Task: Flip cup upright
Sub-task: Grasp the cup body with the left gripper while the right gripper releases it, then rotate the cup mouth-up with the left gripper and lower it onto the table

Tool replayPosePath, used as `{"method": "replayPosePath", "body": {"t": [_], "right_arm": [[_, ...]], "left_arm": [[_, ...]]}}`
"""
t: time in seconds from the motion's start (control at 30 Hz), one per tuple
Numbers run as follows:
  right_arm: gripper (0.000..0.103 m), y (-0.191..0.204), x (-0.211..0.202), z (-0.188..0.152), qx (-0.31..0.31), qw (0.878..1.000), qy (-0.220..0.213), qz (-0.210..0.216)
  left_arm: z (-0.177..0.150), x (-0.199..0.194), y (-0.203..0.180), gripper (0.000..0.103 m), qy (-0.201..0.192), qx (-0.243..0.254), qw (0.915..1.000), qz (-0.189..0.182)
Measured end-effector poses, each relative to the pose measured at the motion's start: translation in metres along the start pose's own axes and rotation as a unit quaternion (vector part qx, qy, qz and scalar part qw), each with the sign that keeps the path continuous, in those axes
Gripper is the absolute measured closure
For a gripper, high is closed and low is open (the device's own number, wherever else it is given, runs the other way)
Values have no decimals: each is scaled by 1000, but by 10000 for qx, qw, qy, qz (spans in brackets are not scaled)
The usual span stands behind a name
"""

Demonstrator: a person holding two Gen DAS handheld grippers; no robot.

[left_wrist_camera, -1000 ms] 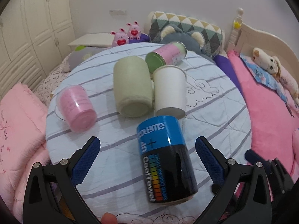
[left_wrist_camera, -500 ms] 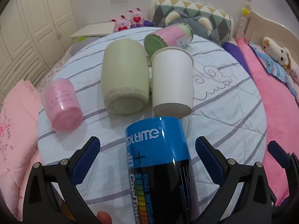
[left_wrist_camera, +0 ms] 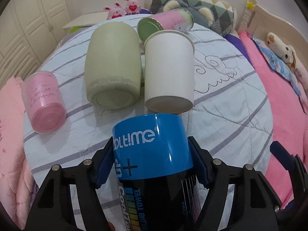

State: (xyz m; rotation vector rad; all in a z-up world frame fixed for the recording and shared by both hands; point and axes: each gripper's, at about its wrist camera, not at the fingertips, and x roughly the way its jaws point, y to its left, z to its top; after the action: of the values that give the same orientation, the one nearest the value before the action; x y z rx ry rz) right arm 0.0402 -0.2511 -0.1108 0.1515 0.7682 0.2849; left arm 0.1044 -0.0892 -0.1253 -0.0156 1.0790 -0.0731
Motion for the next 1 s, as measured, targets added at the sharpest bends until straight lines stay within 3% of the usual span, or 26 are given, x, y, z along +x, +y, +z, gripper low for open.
{"method": "replayPosePath", "body": {"t": [0.3,0.6,1.0], "right_arm": [[19,3,3,-5,21,9999,127,24],[19,10,-2,-6,-24,10000,90,4],[19,11,8,-4,31,9998,143,155]], "left_arm": [[-6,-32,4,32,-607,148,9974,-362],[4,-57,-12,33,-1425,374,9880,-472],[11,-53,-31,35,-1567,624,9848,-405]]}}
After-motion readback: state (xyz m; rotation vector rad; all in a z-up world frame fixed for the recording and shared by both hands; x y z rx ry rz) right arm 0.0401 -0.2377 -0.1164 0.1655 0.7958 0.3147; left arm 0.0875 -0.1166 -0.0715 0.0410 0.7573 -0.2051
